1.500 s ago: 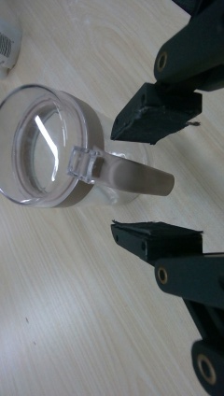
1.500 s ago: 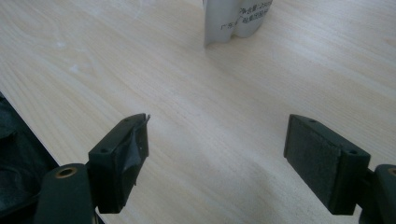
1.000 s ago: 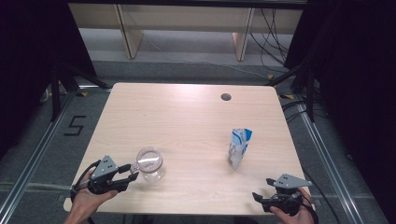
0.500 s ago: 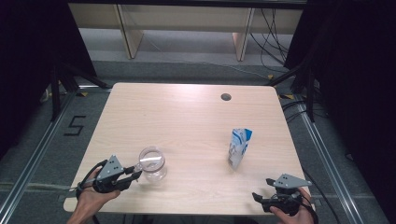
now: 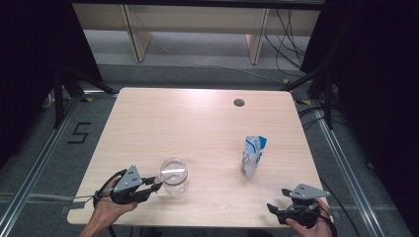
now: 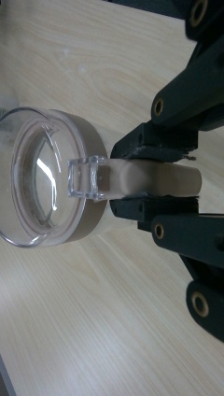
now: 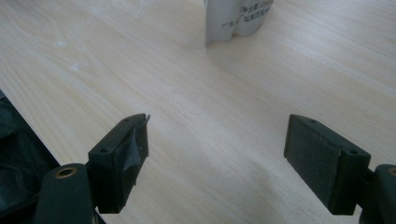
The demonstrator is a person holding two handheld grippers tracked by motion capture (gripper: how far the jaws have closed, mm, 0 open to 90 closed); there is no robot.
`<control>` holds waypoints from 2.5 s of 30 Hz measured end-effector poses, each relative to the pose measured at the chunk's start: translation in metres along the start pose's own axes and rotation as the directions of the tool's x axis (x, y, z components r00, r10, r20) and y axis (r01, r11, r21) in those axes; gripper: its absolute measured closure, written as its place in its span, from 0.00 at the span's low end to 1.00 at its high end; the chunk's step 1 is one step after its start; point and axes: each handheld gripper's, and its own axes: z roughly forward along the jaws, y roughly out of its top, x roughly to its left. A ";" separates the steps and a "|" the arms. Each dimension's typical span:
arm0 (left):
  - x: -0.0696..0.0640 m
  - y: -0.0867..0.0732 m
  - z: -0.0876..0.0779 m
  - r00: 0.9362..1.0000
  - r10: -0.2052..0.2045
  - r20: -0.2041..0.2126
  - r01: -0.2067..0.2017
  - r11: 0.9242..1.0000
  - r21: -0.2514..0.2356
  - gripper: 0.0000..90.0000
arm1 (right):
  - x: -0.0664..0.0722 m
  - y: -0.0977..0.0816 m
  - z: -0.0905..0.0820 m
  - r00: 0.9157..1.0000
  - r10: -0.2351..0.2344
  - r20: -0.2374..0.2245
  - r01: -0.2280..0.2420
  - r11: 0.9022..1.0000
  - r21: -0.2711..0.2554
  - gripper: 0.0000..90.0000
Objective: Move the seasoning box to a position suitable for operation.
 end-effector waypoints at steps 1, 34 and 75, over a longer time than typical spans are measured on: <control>-0.001 0.001 0.002 1.000 0.009 0.012 -0.009 1.000 -0.004 0.81 | 0.000 0.000 0.000 1.000 0.007 -0.010 -0.007 1.000 -0.002 0.25; -0.038 0.045 0.070 0.966 0.144 0.212 -0.141 0.990 -0.031 0.81 | 0.000 0.000 0.000 1.000 -0.016 -0.002 0.016 1.000 0.001 0.25; -0.030 0.035 0.052 0.983 -0.125 0.132 0.129 0.991 -0.022 0.41 | 0.004 0.002 0.001 0.999 -0.013 -0.038 0.013 1.000 -0.006 0.27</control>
